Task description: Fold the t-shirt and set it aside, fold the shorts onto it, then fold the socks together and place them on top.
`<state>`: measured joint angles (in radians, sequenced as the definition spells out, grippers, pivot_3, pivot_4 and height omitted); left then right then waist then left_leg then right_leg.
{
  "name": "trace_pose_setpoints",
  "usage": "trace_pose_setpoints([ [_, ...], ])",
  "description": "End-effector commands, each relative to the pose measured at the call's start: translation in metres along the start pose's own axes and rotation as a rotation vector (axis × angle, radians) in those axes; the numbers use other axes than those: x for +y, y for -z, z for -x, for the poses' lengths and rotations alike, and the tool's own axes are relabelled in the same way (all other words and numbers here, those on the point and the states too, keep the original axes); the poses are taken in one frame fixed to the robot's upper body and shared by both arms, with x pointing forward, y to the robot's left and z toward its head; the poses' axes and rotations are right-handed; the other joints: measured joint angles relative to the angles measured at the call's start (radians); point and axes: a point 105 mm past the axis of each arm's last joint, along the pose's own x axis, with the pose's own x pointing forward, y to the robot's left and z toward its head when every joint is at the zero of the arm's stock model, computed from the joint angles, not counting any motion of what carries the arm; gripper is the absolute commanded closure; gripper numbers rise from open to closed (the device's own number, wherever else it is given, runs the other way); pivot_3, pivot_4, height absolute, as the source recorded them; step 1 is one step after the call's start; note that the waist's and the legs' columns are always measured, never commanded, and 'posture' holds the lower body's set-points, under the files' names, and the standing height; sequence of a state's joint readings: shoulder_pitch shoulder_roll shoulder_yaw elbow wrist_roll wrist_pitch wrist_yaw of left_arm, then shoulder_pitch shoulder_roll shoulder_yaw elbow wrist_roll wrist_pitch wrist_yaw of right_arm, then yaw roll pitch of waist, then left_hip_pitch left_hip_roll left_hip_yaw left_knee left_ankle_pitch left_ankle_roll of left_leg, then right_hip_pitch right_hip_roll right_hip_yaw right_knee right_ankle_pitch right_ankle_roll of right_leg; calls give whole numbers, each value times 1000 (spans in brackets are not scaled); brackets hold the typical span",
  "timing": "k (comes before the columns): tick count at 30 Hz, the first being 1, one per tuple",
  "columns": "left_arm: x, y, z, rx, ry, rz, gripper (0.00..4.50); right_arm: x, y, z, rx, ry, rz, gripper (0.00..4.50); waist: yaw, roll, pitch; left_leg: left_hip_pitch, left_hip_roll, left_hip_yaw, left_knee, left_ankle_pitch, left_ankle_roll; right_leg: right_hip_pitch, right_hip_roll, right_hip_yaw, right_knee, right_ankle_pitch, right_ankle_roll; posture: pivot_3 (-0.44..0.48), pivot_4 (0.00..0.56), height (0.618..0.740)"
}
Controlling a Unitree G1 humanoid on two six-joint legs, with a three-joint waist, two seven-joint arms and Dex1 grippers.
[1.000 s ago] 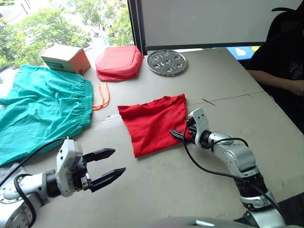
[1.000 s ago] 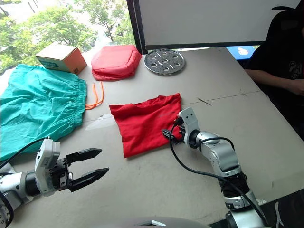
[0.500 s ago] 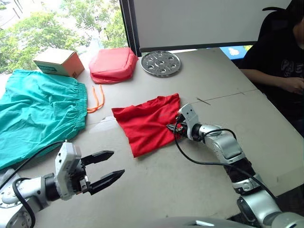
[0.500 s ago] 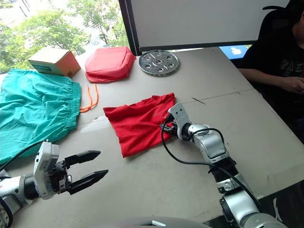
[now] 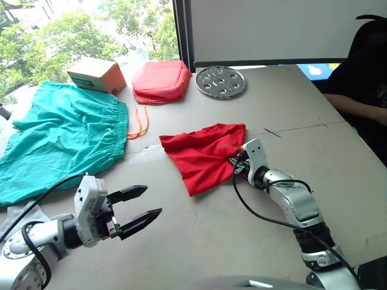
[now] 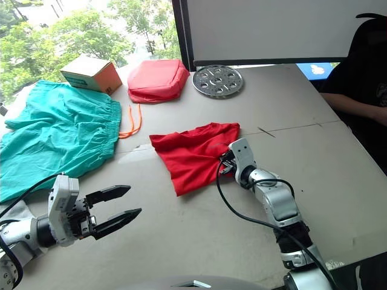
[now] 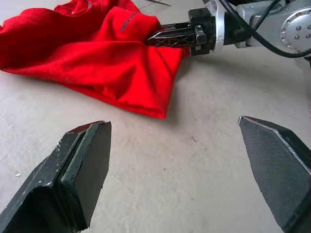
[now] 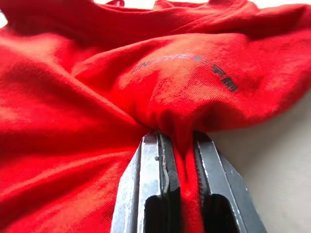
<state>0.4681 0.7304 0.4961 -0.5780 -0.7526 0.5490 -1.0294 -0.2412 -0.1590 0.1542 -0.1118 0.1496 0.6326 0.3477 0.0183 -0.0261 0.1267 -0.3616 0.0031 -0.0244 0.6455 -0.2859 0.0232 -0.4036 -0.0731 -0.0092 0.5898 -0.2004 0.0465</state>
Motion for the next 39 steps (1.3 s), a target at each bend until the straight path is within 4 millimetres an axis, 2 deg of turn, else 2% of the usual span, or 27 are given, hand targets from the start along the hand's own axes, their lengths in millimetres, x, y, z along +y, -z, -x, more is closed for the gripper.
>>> trace_pose_setpoints([
  [1, -11, -14, -13, -38, 88, -48, 0, -71, 36, 50, 101, 355, -117, 4443, 9, 0, 0, -3, -1, -2, 2, 0, 1, 0, 0, -1, 0, 1, -2, 0, 150, 740],
  [6, -21, -32, -33, -82, 199, -74, 0, -110, 62, 119, 120, 640, -175, 4443, 23, 0, 0, -4, -3, -3, 3, -1, 1, 0, -1, -1, 0, -1, 2, 0, 150, 740],
  [10, -26, -47, -47, -112, 278, -96, 0, -122, 79, 163, 115, 809, -250, 4443, 17, 0, 0, -3, -1, -5, 3, 0, 1, 1, 2, -3, 0, -2, 4, 0, 150, 740],
  [12, -28, -53, -54, -122, 319, -110, 0, -127, 81, 180, 90, 881, -296, 4443, 16, 0, 0, -3, 0, -5, 3, 0, 1, 1, 3, -3, 0, -2, 4, 0, 150, 740],
  [15, -32, -59, -63, -135, 378, -125, 0, -136, 81, 192, 79, 918, -304, 4443, 1, 0, 0, -3, 0, -5, 3, 0, 1, 1, 3, -3, 0, -2, 4, 0, 150, 740],
  [19, -36, -61, -69, -134, 431, -139, 0, -156, 85, 204, 126, 867, -248, 4443, -3, 0, 1, -3, -1, -4, 3, 0, 1, 2, 3, -1, -1, -2, 4, 0, 150, 740],
  [25, -45, -59, -70, -122, 504, -170, 0, -177, 80, 216, 195, 702, -135, 4443, -3, -1, 2, -3, -1, -4, 3, -1, 3, 2, 3, -1, -2, -2, 4, 0, 150, 740],
  [26, -46, -59, -70, -119, 512, -173, 0, -179, 79, 216, 201, 671, -121, 3597, -3, -1, 2, -2, -1, -3, 3, -1, 3, 2, 3, -1, -1, -2, 4, 0, 150, 740],
  [28, -47, -58, -70, -118, 515, -174, 0, -182, 79, 217, 229, 606, -87, 2910, -3, -1, 2, -2, -1, -3, 3, -1, 3, 3, 3, -1, -1, -3, 4, 0, 150, 740],
  [30, -46, -56, -70, -117, 513, -173, 0, -188, 77, 222, 243, 584, -55, 1968, -3, -2, 3, -2, -1, -3, 3, -1, 3, 3, 3, -1, -2, -3, 4, 0, 150, 740],
  [34, -40, -55, -69, -123, 480, -159, 0, -186, 67, 252, 213, 499, 1, 143, 1, -3, 4, -2, -1, -4, 3, -1, 3, 5, 4, -1, -2, -3, 5, 0, 150, 740],
  [38, -31, -50, -66, -129, 422, -127, 0, -162, 48, 279, 118, 371, 39, 143, 9, 3, 6, -2, -1, -5, 3, -2, 4, 6, 4, -2, -2, -5, 7, 0, 150, 740],
  [39, -25, -48, -66, -139, 384, -112, 0, -149, 37, 281, 78, 317, 72, 143, 6, 5, 8, -2, 0, -5, 3, -2, 5, 6, 4, -1, -2, -5, 8, 0, 150, 740],
])
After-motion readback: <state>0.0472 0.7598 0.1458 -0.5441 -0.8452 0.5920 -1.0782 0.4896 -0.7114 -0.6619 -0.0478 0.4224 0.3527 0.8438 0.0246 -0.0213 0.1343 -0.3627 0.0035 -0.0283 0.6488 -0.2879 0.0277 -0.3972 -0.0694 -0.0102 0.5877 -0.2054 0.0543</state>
